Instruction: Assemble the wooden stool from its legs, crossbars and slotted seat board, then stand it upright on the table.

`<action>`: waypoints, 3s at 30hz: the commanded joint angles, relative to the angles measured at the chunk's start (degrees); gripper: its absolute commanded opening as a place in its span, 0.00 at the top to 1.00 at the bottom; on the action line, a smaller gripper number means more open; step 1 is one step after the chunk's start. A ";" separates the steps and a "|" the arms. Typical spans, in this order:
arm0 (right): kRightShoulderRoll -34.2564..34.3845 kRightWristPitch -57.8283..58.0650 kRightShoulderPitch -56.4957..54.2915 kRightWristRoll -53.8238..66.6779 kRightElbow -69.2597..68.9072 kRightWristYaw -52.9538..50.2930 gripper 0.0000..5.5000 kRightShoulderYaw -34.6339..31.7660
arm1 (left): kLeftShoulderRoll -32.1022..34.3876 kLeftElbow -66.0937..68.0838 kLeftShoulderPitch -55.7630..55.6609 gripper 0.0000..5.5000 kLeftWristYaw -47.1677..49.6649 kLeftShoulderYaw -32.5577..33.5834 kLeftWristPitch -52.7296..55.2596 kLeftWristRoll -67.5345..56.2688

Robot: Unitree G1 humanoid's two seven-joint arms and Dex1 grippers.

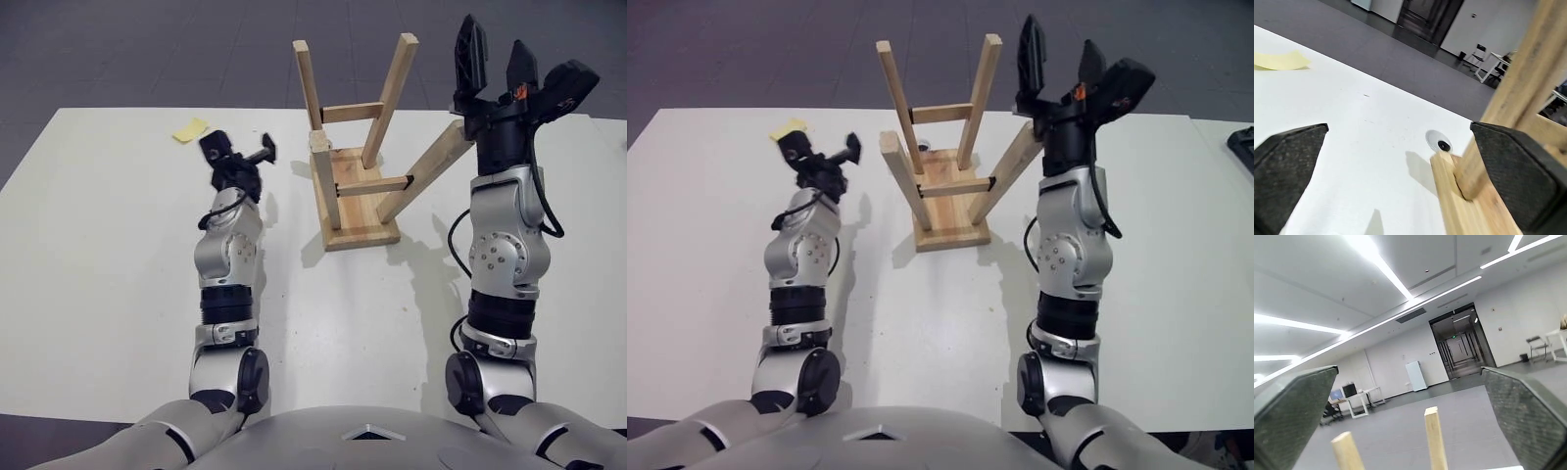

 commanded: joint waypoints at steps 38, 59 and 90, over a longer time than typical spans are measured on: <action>-0.20 7.75 19.44 -26.93 -9.14 -4.79 0.02 12.39 | 10.76 -26.45 12.23 0.02 -21.26 -29.96 6.50 13.91; 1.85 16.23 12.53 -12.65 -14.56 -3.00 0.02 -0.19 | -2.62 -8.41 5.68 0.02 2.35 2.19 7.75 2.90; -4.94 27.17 22.10 17.01 -26.91 -4.09 0.35 3.61 | -3.39 -7.95 8.68 0.02 9.08 1.74 4.25 -0.66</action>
